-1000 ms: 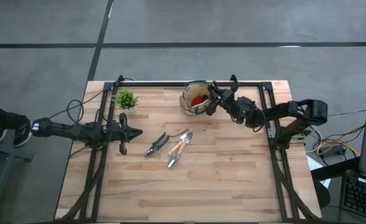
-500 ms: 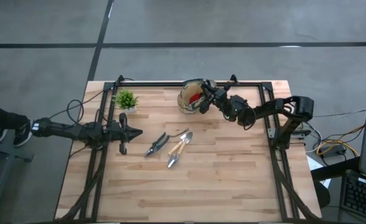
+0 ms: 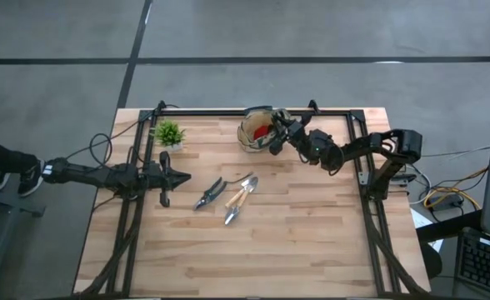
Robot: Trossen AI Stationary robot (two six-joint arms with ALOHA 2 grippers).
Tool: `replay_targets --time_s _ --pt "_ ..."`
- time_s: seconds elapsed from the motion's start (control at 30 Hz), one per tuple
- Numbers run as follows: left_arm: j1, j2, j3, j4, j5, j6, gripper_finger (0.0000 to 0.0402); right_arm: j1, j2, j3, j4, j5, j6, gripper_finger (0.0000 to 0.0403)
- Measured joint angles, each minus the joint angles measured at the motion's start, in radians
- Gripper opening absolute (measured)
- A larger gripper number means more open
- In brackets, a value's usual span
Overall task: Pick & Place Garden tools in Gardening bag
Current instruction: Put the right green scissors into the green bag
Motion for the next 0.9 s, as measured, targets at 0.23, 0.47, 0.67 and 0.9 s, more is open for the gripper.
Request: replay_targets --time_s 0.23,0.47,0.67,0.9 --pt "0.0 0.0 0.0 0.0 0.0 0.0 0.003 0.004 -0.038 -0.004 -0.079 0.0 -0.039 0.0065" --pt "0.0 0.0 0.0 0.0 0.0 0.0 0.003 0.003 -0.143 -0.011 -0.265 0.0 -0.049 0.0072" --pt "0.0 0.0 0.0 0.0 0.0 0.0 0.003 0.003 -0.218 -0.048 -0.337 -0.001 -0.022 0.0074" --pt "0.0 0.0 0.0 0.0 0.0 0.0 0.003 0.003 -0.292 -0.098 -0.337 0.0 -0.032 0.0053"
